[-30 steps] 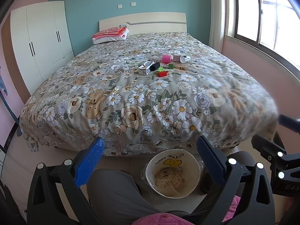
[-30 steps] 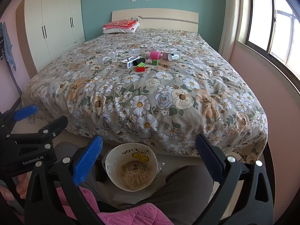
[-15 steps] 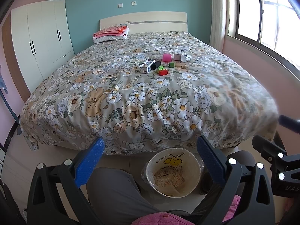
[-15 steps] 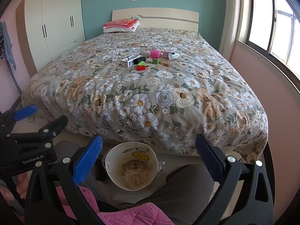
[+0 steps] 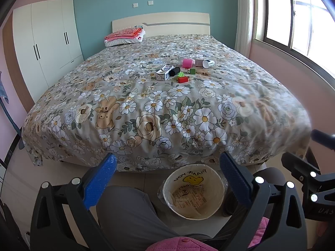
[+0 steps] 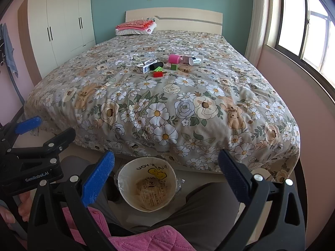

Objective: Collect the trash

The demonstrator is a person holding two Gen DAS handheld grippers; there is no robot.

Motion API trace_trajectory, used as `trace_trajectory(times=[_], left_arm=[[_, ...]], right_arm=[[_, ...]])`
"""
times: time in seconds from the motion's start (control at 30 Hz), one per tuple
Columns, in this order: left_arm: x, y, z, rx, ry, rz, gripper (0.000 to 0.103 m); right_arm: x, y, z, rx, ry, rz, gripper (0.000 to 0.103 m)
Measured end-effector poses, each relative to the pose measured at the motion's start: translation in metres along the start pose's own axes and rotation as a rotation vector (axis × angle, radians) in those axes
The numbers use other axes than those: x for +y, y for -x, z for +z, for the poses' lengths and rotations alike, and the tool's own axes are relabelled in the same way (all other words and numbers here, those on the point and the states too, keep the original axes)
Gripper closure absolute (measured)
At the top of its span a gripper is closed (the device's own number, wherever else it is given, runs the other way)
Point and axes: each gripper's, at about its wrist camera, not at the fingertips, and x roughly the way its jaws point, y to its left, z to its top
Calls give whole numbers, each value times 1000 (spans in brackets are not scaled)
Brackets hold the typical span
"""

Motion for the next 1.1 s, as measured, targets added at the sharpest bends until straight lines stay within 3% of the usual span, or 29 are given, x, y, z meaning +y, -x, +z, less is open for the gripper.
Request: trace_trajectory(times=[0.47,0.8,1.1], left_arm=[[5,-9,-1,-2,6,11,3],[17,-38,53,-12,43,-3,3],[26,-92,113,2,32,4,3]], right_arm=[[2,-8,3,1,12,-1,6],[-1,-32,49,-13,51,-19,6],[-10,-72,101,-21,84,8,6]])
